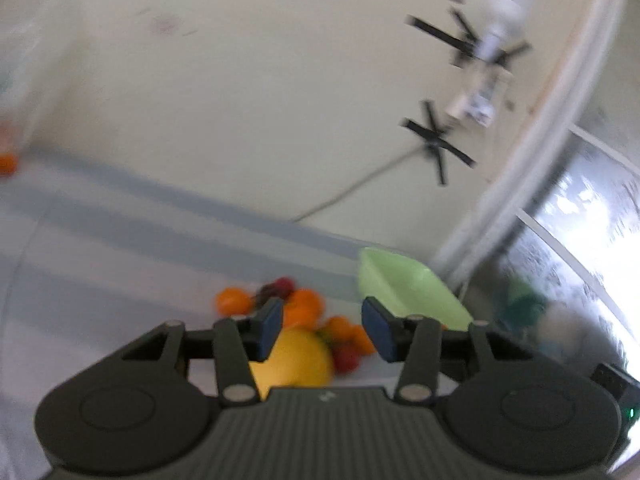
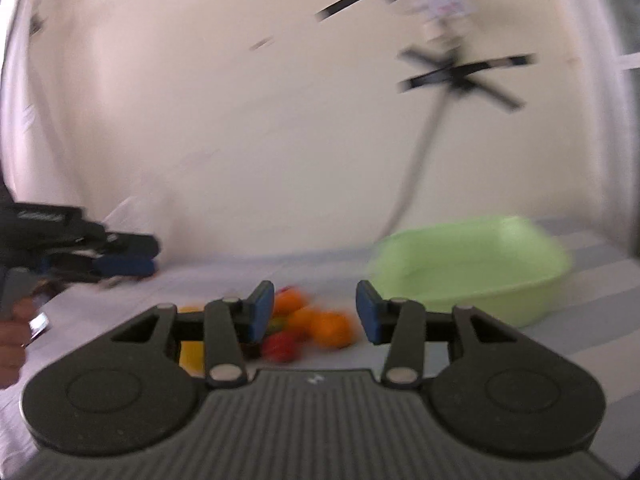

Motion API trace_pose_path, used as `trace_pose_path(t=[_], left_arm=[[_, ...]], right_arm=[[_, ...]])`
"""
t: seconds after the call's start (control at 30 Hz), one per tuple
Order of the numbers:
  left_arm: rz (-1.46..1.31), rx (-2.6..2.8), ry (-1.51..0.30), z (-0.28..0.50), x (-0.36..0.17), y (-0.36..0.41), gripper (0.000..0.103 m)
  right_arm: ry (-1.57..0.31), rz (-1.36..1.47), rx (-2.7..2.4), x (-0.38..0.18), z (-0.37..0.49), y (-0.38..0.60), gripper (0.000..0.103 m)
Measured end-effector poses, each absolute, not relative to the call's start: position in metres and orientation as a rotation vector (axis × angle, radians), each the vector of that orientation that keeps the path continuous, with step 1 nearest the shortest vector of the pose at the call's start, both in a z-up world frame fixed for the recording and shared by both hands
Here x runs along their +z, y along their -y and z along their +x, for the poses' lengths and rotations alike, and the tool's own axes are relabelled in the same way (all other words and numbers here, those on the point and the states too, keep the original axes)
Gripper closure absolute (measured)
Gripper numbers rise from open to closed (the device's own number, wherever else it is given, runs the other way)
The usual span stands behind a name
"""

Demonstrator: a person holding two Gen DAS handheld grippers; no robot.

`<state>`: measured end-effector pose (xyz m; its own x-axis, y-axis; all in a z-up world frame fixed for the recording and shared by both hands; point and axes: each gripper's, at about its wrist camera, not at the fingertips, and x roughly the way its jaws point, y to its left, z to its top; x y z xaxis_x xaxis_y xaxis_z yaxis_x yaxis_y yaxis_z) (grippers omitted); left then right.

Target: Organize fruits

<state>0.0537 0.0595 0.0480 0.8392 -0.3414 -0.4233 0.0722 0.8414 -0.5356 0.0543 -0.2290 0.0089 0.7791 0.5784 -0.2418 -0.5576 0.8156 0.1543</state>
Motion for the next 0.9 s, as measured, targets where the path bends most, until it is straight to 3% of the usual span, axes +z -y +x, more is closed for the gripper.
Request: trace_pose_path(t=[0.3, 0.33, 0.43, 0.53, 0.63, 0.7, 0.9], left_arm=[[-0.754, -0.306, -0.62, 0.063, -0.01, -0.085, 0.054], [-0.773, -0.318, -0.624, 0.064, -0.014, -0.085, 0.049], [-0.8, -0.343, -0.633, 0.07, -0.023, -0.083, 0.042], [-0.777, -0.324, -0.638, 0.069, -0.025, -0.081, 0.046], [-0.745, -0.34, -0.647, 0.062, -0.018, -0.076, 0.047], [-0.682, -0.352, -0.662, 0.054, -0.009, -0.065, 0.047], [-0.561, -0.487, -0.618, 0.043, 0.014, -0.021, 0.047]], right_arm=[[-0.394, -0.089, 0.755, 0.0, 0.054, 0.13, 0.055], [-0.402, -0.094, 0.76, -0.001, 0.053, 0.126, 0.054], [-0.46, -0.091, 0.77, -0.005, 0.066, 0.117, 0.046], [-0.526, -0.049, 0.787, -0.016, 0.072, 0.114, 0.044], [-0.549, -0.028, 0.763, -0.012, 0.061, 0.118, 0.048], [-0.524, -0.008, 0.768, -0.002, 0.049, 0.127, 0.061], [-0.584, 0.109, 0.813, 0.001, 0.017, 0.17, 0.062]])
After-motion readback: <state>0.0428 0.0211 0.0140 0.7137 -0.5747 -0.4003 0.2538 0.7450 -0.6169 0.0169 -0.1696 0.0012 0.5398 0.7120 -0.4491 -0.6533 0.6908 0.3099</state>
